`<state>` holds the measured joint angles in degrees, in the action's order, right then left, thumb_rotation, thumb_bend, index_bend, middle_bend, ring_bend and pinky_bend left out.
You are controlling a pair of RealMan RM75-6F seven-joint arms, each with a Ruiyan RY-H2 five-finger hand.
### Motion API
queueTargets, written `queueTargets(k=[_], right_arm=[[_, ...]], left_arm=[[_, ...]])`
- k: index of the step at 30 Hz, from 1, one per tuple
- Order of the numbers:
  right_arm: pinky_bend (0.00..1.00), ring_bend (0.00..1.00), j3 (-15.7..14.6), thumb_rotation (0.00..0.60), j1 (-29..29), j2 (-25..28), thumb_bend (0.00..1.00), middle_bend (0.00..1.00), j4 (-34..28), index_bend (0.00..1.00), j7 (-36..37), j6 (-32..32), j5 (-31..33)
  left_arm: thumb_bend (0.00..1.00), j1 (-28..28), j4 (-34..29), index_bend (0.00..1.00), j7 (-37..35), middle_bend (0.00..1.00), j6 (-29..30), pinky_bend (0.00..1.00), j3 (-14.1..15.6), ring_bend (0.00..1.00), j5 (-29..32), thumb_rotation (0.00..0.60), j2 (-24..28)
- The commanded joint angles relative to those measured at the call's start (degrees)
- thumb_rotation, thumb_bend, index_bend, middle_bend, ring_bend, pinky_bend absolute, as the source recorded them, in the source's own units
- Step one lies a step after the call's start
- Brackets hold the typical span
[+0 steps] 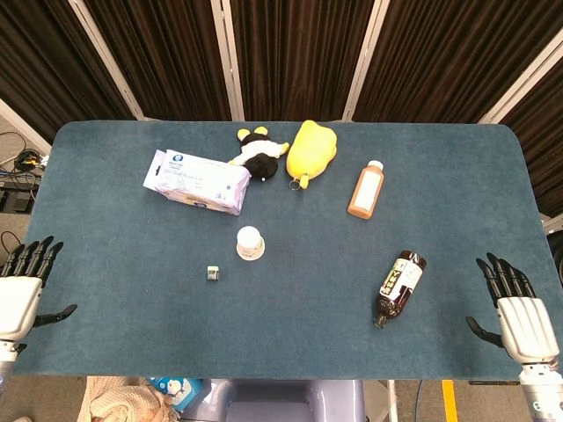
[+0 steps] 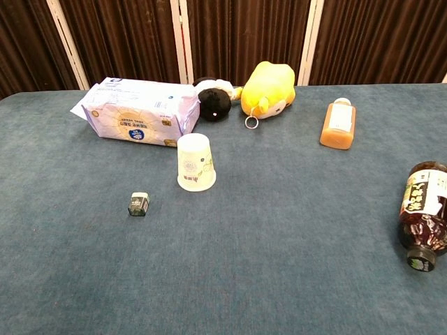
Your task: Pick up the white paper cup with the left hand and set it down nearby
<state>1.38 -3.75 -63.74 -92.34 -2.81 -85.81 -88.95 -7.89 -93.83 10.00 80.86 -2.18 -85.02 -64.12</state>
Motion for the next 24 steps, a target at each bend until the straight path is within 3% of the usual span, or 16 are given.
queueTargets(k=[1,4,6,9,17,24], right_arm=[[0.11,0.00,-0.1,0.600,0.2,0.2,0.24,0.00,-0.1,0.00,0.3,-0.2,0.0],[0.11,0.00,0.1,0.600,0.4,0.5,0.24,0.00,-0.3,0.00,0.7,-0.2,0.4],[0.11,0.00,0.1,0.600,0.5,0.6,0.24,0.00,-0.4,0.00,1.0,-0.2,0.7],[0.11,0.00,0.1,0.600,0.5,0.7,0.24,0.00,-0.6,0.00,1.2,0.0,0.8],[0.11,0.00,0.5,0.600,0.5,1.1,0.24,0.00,-1.3,0.00,2.6,0.7,1.8],[0.11,0.00,0.9,0.600,0.1,1.5,0.24,0.00,-1.5,0.00,4.2,2.0,3.2]], left_arm=[[0.06,-1.6,-0.9,0.00,0.3,0.00,-1.5,0.06,-0.5,0.00,-0.7,0.600,0.1],[0.07,-4.8,-2.2,0.00,3.7,0.00,-4.2,0.12,-1.9,0.01,-1.7,0.600,0.6],[0.09,-7.4,-4.4,0.03,6.2,0.05,-6.7,0.24,-3.3,0.07,-1.3,0.600,0.6],[0.11,-11.3,-8.1,0.08,10.0,0.11,-10.5,0.32,-6.0,0.13,1.3,0.600,0.1],[0.11,-23.1,-9.9,0.09,23.1,0.14,-21.5,0.33,-12.0,0.14,12.9,0.600,-6.0],[0.12,-31.0,-5.3,0.09,30.3,0.14,-26.1,0.33,-13.6,0.14,24.3,0.600,-13.2]])
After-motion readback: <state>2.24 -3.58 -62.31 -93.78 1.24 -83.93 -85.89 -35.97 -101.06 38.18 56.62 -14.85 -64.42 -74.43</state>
